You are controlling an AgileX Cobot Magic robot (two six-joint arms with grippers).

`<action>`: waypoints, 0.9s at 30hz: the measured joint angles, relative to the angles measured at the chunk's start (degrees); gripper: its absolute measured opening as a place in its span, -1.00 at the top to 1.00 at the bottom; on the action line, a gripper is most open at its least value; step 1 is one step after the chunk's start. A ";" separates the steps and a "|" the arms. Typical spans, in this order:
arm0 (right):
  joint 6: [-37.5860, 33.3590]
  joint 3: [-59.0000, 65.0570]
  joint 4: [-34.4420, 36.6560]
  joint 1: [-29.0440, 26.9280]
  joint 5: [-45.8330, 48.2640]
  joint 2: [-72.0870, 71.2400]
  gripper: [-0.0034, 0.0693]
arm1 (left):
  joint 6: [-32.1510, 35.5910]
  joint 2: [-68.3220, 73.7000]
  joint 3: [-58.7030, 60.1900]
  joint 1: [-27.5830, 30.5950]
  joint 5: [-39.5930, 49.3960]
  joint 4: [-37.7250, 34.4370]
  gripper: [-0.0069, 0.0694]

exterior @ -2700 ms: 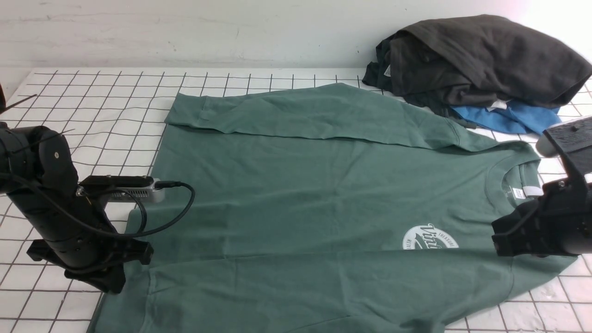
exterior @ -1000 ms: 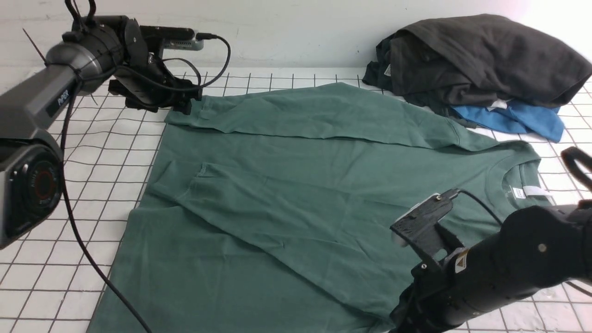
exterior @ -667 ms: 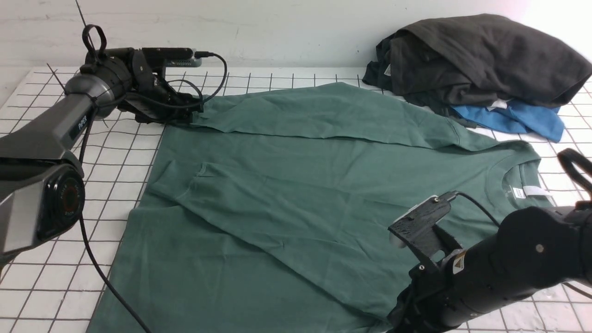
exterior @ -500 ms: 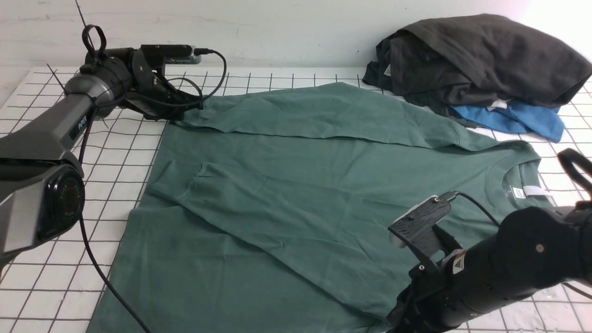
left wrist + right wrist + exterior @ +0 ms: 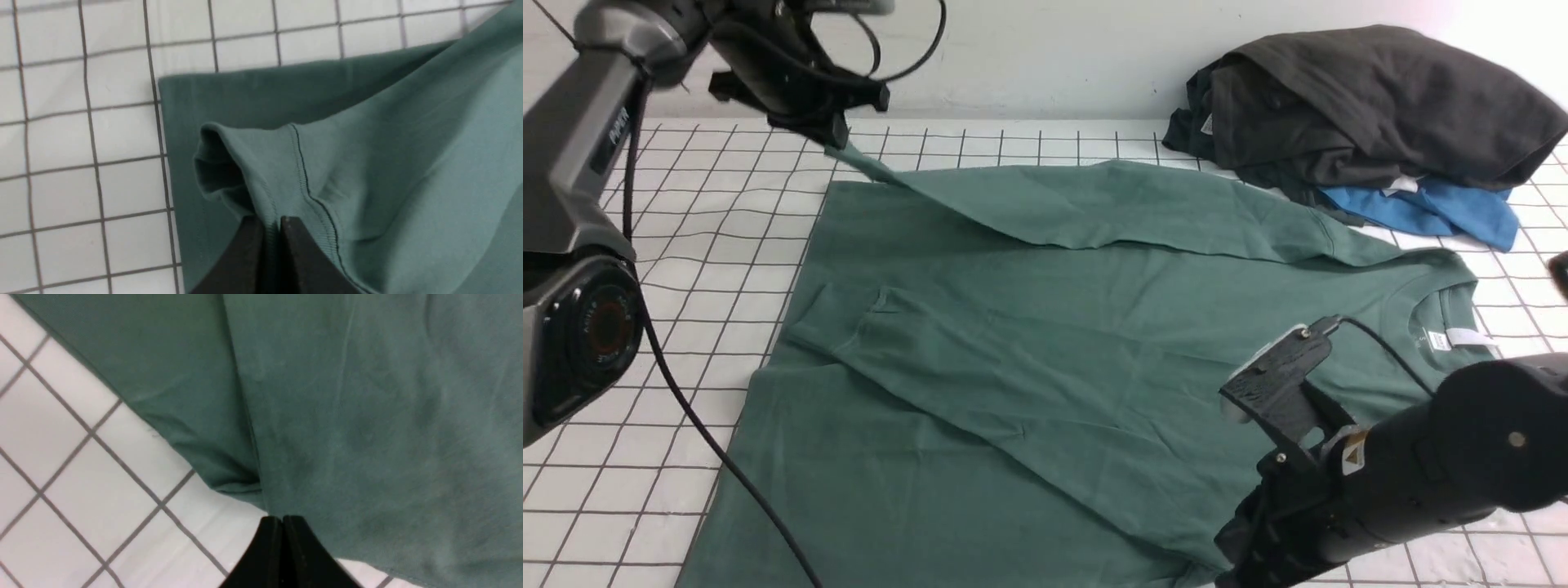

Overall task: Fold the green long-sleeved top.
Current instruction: Use the left arm to drag and drop the cuff onto the cuff closest to the left arm

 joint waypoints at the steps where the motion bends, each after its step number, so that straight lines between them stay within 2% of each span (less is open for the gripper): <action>1: 0.52 0.00 -0.75 0.00 0.00 -2.67 0.93 | 0.00 -2.19 0.73 -0.57 0.12 0.57 0.76; 3: 1.54 0.00 -2.11 0.00 -0.05 -5.65 0.93 | -0.74 -5.27 3.25 -1.01 0.14 1.04 0.76; 6: 6.29 0.00 -5.32 -1.05 0.80 -10.25 0.93 | -1.79 -12.49 16.56 -1.02 0.08 1.92 0.76; 7: 6.90 0.00 -5.74 -1.31 1.03 -10.72 0.93 | -1.84 -13.26 17.59 -1.02 0.08 2.09 0.76; 11: 11.41 0.00 -9.36 -3.96 3.11 -11.53 0.93 | -2.12 -18.55 38.32 -1.02 -0.33 3.63 0.76; 13: 13.18 0.00 -11.41 -5.64 2.51 -11.53 0.93 | -2.60 -20.08 47.78 -1.02 -3.59 4.61 0.75; 18: 15.65 -0.44 -13.00 -8.89 -4.48 -9.98 0.88 | -3.54 -20.66 53.21 -1.52 -8.82 5.02 0.75; 22: 16.59 -6.04 -13.35 -14.54 -7.22 -4.50 0.64 | -4.08 -22.20 51.59 -4.08 -11.19 5.78 0.74; 24: 16.70 -9.95 -13.35 -17.61 -6.67 -0.26 0.48 | -4.08 -22.86 50.50 -5.10 -12.52 6.19 0.74; 25: 16.72 -14.33 -13.35 -19.31 -5.18 3.28 0.34 | -4.08 -23.25 49.94 -5.52 -13.68 6.19 0.74; 26: 16.72 -14.33 -13.35 -19.57 -4.91 3.28 0.31 | -4.08 -23.25 49.97 -5.53 -13.68 6.19 0.74; 27: 16.77 -17.96 -13.35 -20.95 -3.43 6.57 0.18 | -4.08 -23.30 49.62 -5.74 -14.73 6.19 0.73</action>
